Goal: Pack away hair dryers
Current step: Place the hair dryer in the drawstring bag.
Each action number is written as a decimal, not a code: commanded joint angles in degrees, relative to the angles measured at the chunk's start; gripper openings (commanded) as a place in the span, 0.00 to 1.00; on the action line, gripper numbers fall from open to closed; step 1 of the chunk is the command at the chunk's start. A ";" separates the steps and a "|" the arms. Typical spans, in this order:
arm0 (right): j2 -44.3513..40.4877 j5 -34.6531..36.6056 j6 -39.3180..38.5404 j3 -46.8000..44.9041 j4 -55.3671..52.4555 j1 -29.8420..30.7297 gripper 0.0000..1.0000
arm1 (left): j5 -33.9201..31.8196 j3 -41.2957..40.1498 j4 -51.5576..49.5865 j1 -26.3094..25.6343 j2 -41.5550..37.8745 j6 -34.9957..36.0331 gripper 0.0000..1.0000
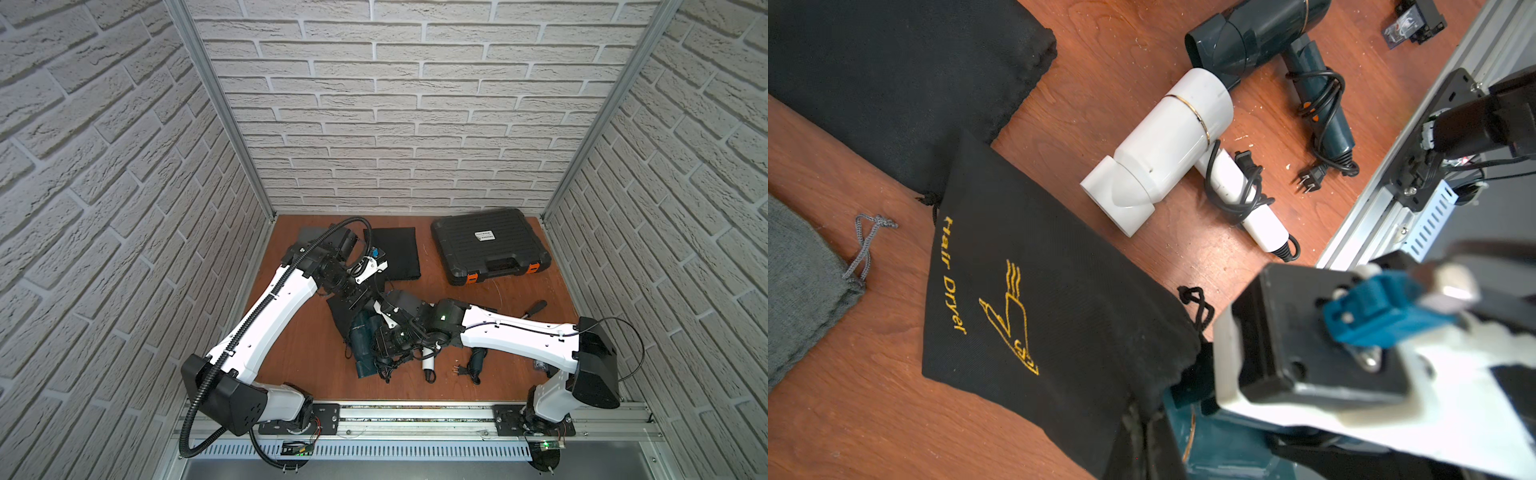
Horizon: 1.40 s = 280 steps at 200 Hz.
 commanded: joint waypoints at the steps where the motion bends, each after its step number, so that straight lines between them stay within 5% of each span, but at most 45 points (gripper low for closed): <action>1: -1.78 -2.98 2.34 2.97 4.44 -0.53 0.03 | 0.14 -0.32 -0.07 -0.60 -1.58 0.86 0.00; 162: -3.92 -6.55 9.63 -3.53 17.39 -4.66 0.03 | 7.14 -1.78 -3.44 -1.76 -4.30 4.12 0.00; 199: -3.41 -10.26 11.42 -4.31 24.49 -4.68 0.03 | 4.17 -2.64 -2.27 -1.92 -4.26 3.75 0.00; 245: -2.67 -11.42 9.55 -3.42 22.43 -3.83 0.03 | 1.22 -1.98 -0.95 -1.89 -3.82 3.12 0.00; 280: -2.64 -9.10 6.88 -3.20 17.70 -3.94 0.03 | 5.79 0.39 -3.64 -1.68 -3.88 5.11 0.00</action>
